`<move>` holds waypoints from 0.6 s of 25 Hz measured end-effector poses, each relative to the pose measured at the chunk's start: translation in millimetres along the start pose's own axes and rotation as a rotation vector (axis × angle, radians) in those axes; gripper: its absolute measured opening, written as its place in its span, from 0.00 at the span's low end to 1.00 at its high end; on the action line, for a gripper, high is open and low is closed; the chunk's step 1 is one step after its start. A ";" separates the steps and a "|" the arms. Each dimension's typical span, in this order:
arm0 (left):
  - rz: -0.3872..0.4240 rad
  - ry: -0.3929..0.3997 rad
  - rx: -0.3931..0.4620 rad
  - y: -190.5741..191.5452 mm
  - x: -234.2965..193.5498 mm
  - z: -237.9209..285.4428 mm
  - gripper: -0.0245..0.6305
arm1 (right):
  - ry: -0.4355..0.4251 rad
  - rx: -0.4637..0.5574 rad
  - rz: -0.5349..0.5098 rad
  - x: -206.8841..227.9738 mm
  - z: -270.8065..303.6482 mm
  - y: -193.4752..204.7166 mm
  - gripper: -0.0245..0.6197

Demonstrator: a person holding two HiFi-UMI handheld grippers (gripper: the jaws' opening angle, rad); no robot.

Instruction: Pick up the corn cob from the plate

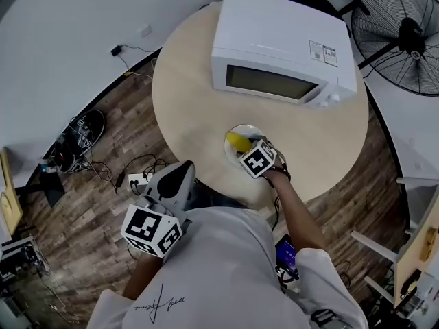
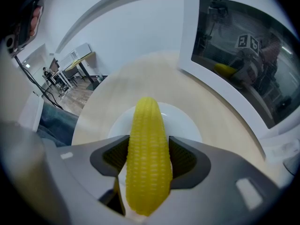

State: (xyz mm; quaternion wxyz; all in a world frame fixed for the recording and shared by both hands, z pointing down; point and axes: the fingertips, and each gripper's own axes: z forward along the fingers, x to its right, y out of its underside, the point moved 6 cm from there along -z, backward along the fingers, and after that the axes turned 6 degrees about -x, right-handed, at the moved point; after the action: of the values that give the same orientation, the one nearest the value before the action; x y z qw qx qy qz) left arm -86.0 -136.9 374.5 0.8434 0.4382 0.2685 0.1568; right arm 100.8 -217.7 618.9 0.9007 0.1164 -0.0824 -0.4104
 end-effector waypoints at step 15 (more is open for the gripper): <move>-0.009 -0.002 -0.003 4.4 -2.5 -3.5 0.03 | -0.020 0.000 0.099 4.6 0.8 0.0 0.46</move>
State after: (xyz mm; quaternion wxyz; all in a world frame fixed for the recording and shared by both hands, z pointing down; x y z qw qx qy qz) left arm -90.2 -133.4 377.3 0.8450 0.4358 0.2696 0.1529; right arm 103.6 -221.3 619.9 0.9191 0.1080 -0.0968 -0.3664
